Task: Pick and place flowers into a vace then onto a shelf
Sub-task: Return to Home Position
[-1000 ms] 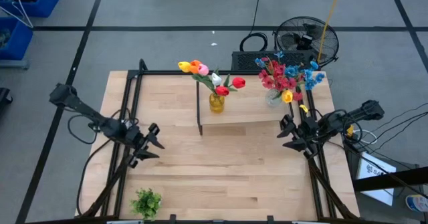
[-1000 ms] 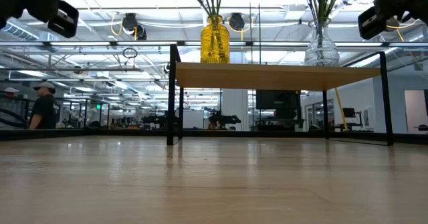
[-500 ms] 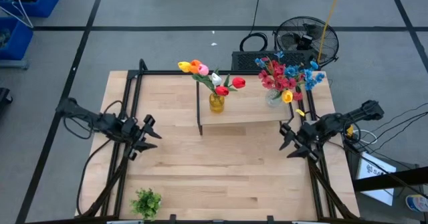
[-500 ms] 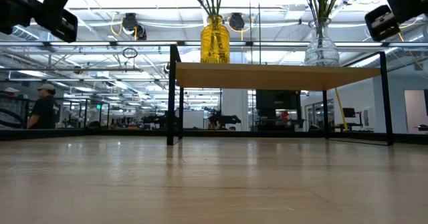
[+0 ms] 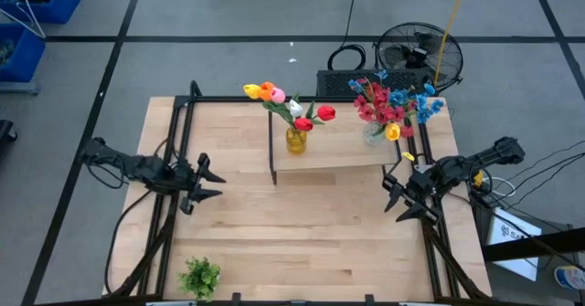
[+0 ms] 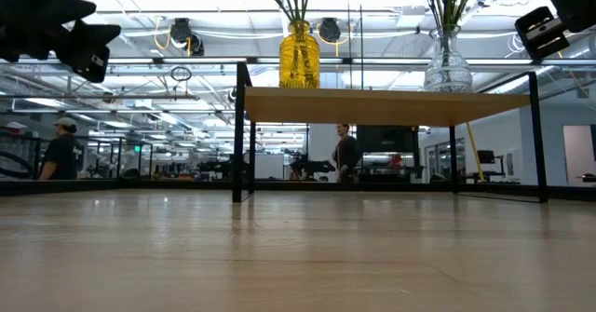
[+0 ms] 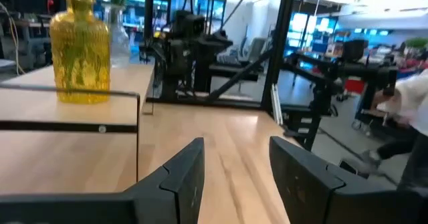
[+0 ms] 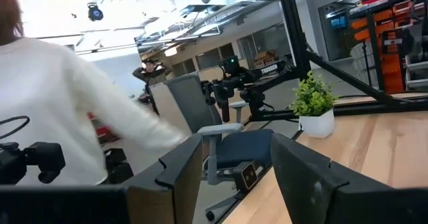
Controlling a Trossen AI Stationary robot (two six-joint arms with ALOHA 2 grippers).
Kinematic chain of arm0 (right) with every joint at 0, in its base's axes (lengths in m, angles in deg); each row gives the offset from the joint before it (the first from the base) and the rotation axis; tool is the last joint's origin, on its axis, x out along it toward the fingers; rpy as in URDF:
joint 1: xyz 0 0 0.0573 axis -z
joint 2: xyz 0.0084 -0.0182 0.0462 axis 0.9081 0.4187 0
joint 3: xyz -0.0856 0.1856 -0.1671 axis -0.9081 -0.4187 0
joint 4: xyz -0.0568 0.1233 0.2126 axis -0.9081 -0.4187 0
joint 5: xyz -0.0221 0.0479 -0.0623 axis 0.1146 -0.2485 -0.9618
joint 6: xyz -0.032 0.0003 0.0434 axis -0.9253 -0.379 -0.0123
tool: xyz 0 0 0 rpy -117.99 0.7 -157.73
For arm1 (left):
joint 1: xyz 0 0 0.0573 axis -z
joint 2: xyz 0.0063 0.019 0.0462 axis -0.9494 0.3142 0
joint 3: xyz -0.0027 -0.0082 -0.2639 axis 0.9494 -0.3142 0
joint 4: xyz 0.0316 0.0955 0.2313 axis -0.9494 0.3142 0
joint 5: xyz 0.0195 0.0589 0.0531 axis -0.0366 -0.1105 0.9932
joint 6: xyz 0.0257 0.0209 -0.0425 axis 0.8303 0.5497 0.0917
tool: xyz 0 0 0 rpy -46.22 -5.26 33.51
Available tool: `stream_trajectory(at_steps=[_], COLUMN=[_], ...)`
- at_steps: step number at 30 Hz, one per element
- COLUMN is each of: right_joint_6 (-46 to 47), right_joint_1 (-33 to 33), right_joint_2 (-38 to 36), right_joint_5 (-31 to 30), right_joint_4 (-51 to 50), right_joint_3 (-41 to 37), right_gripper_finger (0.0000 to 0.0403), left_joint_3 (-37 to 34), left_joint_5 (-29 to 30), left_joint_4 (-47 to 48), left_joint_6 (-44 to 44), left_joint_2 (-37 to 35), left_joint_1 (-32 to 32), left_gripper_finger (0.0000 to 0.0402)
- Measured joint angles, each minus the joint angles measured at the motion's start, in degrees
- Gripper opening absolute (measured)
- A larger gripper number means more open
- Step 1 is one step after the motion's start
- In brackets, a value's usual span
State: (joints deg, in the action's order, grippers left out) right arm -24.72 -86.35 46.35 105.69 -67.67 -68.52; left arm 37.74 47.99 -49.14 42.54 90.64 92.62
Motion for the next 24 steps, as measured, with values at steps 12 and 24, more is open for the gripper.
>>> stream_trajectory(at_steps=[12, 24], right_joint_6=[-0.02, -0.02], right_joint_1=[0.0, 0.0], right_joint_2=[0.08, 0.08], right_joint_5=[-0.07, -0.11], right_joint_4=[-0.07, -0.05], right_joint_3=[0.0, 0.0], right_gripper_finger=[0.0169, 0.0169], left_joint_3=[0.0, 0.0], left_joint_5=[0.01, 0.01], left_joint_4=[0.37, 0.32], left_joint_6=[0.08, 0.04], left_joint_2=[0.91, 0.91], left_joint_1=[0.04, 0.04], left_gripper_finger=[0.0173, 0.0173])
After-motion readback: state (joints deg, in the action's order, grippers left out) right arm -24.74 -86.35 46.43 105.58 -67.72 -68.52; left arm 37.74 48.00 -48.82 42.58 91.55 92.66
